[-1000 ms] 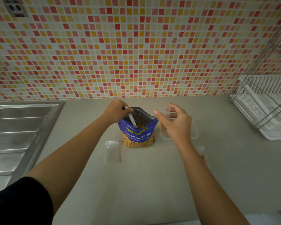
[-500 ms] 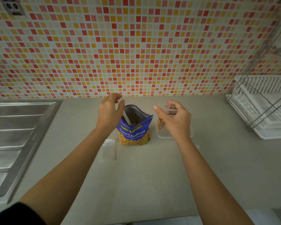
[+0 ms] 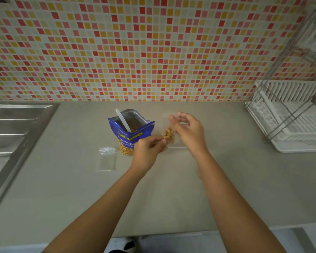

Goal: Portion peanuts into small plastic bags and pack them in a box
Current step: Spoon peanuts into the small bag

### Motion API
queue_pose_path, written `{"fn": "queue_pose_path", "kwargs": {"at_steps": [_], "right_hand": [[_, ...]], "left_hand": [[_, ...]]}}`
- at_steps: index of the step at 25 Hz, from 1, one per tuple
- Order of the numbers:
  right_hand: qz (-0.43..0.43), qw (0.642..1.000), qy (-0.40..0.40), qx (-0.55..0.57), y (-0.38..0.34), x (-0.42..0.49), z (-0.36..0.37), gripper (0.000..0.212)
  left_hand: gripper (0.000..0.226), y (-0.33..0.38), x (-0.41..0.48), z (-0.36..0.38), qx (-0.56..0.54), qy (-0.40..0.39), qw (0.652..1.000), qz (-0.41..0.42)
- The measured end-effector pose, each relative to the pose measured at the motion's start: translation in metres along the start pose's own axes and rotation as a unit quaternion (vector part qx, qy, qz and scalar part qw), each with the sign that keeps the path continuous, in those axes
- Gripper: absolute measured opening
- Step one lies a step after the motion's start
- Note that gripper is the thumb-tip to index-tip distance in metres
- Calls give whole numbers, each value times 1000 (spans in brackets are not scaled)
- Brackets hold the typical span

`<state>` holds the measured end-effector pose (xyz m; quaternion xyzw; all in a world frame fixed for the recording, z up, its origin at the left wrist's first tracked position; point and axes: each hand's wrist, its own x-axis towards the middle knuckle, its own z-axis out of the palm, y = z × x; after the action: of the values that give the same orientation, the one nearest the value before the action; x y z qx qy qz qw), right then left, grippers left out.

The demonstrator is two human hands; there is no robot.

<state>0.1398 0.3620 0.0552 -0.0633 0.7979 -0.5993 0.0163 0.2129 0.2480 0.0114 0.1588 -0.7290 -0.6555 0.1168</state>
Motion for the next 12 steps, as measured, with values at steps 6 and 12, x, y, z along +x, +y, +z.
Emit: {"fn": "queue_pose_path", "kwargs": {"at_steps": [6,12], "right_hand": [[55,994,-52,-83,80,17,-39,12],[84,953,-91,-276,145,22,-53,16]], "left_hand": [[10,-42,-15,34,-129,-39,962,-236],[21,-86,-21,90,55,12,962,-268]]}}
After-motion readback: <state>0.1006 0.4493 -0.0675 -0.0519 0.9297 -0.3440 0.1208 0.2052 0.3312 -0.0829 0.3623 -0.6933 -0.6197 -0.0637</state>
